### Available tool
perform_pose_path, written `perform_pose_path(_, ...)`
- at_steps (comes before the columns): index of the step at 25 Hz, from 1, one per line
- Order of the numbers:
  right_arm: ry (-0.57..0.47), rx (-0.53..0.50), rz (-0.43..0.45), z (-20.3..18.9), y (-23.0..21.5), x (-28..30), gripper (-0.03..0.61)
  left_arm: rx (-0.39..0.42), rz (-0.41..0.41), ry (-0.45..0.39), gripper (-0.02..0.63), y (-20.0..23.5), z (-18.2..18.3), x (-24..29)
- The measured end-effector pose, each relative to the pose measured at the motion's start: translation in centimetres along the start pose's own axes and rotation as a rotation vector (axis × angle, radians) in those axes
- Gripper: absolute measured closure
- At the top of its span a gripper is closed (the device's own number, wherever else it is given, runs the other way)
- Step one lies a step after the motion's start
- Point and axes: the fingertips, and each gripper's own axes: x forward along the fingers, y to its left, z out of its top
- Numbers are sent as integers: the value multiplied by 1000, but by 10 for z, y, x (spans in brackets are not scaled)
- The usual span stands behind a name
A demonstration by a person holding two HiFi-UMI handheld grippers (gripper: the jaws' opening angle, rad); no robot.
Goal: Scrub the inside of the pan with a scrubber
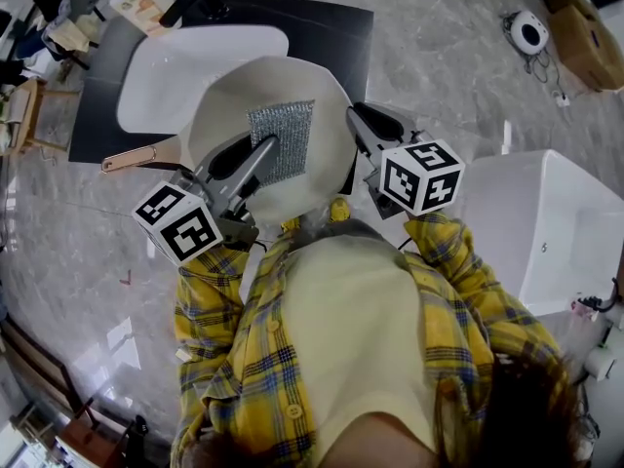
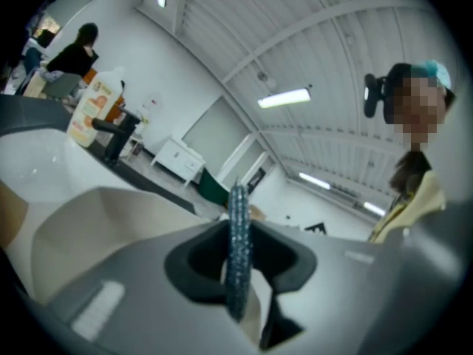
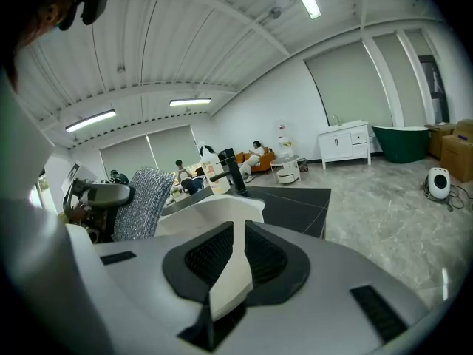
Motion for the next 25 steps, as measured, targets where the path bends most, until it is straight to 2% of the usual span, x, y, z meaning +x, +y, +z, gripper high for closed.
perform_pose_path(6, 4, -7, 53, 3, 17, 5, 561, -68, 99, -155, 525, 20, 17, -17)
perform_pose_path(11, -1, 9, 91, 5, 30, 9, 561, -157, 182, -277, 525, 36, 25, -33)
perform_pose_path(15, -5, 20, 126, 6, 39, 11, 561, -167, 280, -331, 524, 48, 25, -43)
perform_pose_path(21, -4, 22, 149, 5, 46, 13, 561, -32, 477, -284, 523, 62, 16, -49)
perform_pose_path(25, 7, 24, 152, 1, 48, 15, 563, 148, 583, -172, 523, 65, 6, -45)
